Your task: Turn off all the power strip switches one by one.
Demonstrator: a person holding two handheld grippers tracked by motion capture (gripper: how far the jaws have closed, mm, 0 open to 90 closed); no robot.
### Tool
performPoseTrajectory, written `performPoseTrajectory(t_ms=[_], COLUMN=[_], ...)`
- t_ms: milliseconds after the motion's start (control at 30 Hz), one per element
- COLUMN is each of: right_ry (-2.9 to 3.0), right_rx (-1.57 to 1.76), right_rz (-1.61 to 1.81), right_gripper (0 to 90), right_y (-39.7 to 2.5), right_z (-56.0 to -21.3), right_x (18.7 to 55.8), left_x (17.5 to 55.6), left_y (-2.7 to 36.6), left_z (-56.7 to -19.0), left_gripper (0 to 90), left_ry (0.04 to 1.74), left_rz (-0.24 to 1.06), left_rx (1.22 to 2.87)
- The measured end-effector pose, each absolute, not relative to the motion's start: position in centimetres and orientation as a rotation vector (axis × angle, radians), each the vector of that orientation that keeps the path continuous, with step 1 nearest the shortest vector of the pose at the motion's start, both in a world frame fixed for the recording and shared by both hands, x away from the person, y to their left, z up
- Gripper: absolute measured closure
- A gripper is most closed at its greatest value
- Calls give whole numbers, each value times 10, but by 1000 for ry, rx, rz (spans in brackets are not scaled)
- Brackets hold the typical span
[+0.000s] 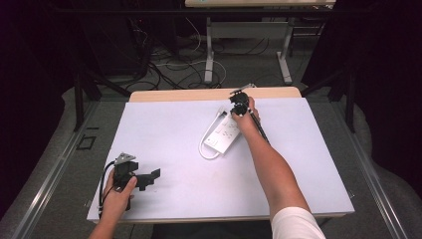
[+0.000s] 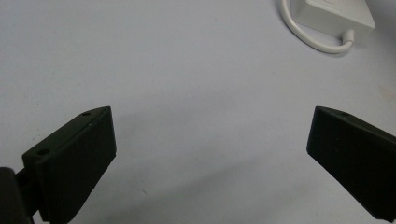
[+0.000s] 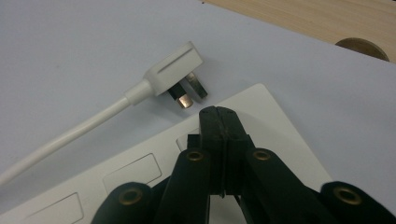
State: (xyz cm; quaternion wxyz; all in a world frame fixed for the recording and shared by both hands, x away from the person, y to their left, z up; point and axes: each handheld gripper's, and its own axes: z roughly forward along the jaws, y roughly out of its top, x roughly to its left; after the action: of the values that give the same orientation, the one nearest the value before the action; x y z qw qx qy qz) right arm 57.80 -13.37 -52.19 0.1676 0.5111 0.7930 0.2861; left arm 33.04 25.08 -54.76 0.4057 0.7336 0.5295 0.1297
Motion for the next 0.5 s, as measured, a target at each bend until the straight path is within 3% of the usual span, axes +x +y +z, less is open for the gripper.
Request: performPoseTrajectory(t_ms=[500], right_ry=[2291], right_rx=[1414], right_rz=[920], right_gripper=[900], right_y=[-136], right_z=[-511], right_x=[558], left_x=[331], left_y=[248], left_z=[-548], left_gripper=[14], left_ry=[1337], left_rz=[327], left_rx=[1853])
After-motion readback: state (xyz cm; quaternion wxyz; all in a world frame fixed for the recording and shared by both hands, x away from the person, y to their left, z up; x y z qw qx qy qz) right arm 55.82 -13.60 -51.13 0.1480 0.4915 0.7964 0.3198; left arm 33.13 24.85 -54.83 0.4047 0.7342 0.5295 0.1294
